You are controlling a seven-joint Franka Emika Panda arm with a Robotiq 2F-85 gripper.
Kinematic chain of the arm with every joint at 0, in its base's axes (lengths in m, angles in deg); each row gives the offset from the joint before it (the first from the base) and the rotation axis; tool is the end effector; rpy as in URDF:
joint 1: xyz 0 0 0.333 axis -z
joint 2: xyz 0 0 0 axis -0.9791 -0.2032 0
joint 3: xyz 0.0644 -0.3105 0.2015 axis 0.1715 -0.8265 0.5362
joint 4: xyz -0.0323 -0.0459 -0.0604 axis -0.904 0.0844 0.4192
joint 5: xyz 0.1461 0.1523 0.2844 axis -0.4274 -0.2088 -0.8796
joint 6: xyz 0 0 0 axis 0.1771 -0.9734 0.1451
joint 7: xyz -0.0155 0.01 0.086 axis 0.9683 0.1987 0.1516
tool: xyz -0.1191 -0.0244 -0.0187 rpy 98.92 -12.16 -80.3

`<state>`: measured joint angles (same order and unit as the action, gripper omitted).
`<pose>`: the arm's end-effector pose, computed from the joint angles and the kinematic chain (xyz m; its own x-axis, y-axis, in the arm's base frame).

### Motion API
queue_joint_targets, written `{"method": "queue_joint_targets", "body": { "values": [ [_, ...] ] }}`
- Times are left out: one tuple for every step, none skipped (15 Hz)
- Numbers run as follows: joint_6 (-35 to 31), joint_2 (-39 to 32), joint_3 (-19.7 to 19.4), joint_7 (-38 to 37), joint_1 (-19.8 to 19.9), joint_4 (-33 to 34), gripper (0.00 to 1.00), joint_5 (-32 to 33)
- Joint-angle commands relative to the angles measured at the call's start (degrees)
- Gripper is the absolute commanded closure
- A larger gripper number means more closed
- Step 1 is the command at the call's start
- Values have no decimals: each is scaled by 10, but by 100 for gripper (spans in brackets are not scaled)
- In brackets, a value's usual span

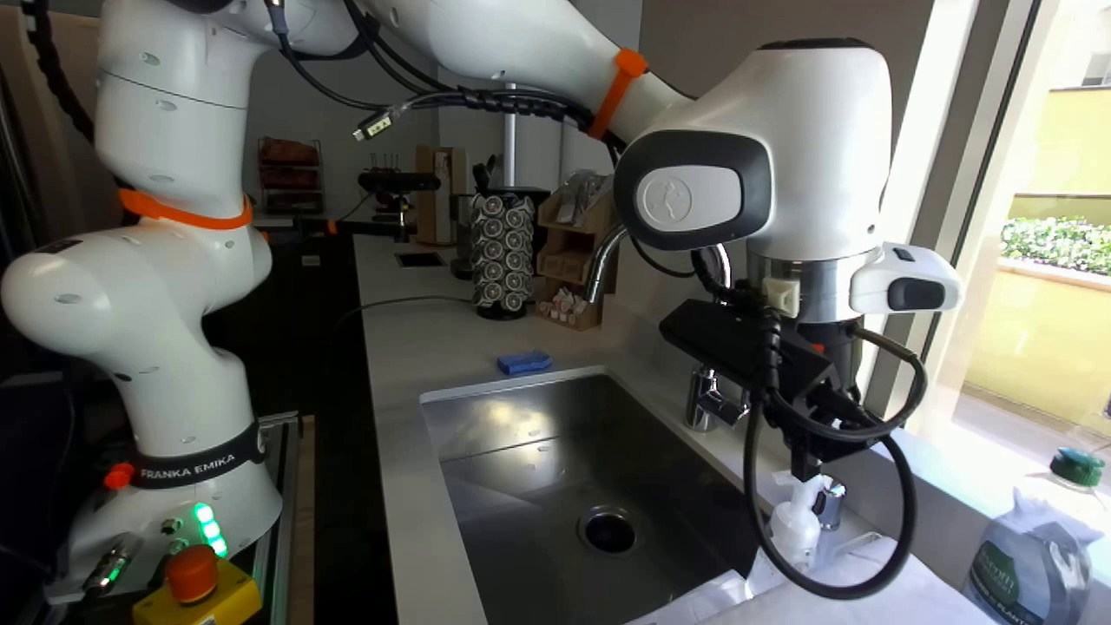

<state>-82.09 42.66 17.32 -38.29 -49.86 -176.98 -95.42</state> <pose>0.4802 -0.3929 0.4544 0.9628 -0.0370 0.2675 -0.0483 -0.9982 0.0356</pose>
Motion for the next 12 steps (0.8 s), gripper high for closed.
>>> {"method": "queue_joint_targets", "body": {
  "values": [
    [16, -37, -10, -19, -13, 0, 100, 32],
    [15, -38, -10, -22, -14, 0, 100, 39],
    [15, -39, -10, -25, -14, 1, 100, 43],
    [15, -40, -10, -29, -15, 2, 100, 47],
    [15, -41, -11, -32, -15, 2, 100, 52],
    [14, -43, -11, -36, -16, 3, 100, 57],
    [14, -43, -11, -38, -16, 3, 100, 61],
    [15, -43, -10, -40, -16, 3, 100, 63],
    [14, -44, -10, -41, -16, 3, 100, 65],
    [15, -44, -10, -42, -16, 4, 100, 66],
    [15, -44, -10, -43, -16, 5, 100, 67],
    [15, -43, -9, -43, -16, 5, 100, 67]
  ]
}}
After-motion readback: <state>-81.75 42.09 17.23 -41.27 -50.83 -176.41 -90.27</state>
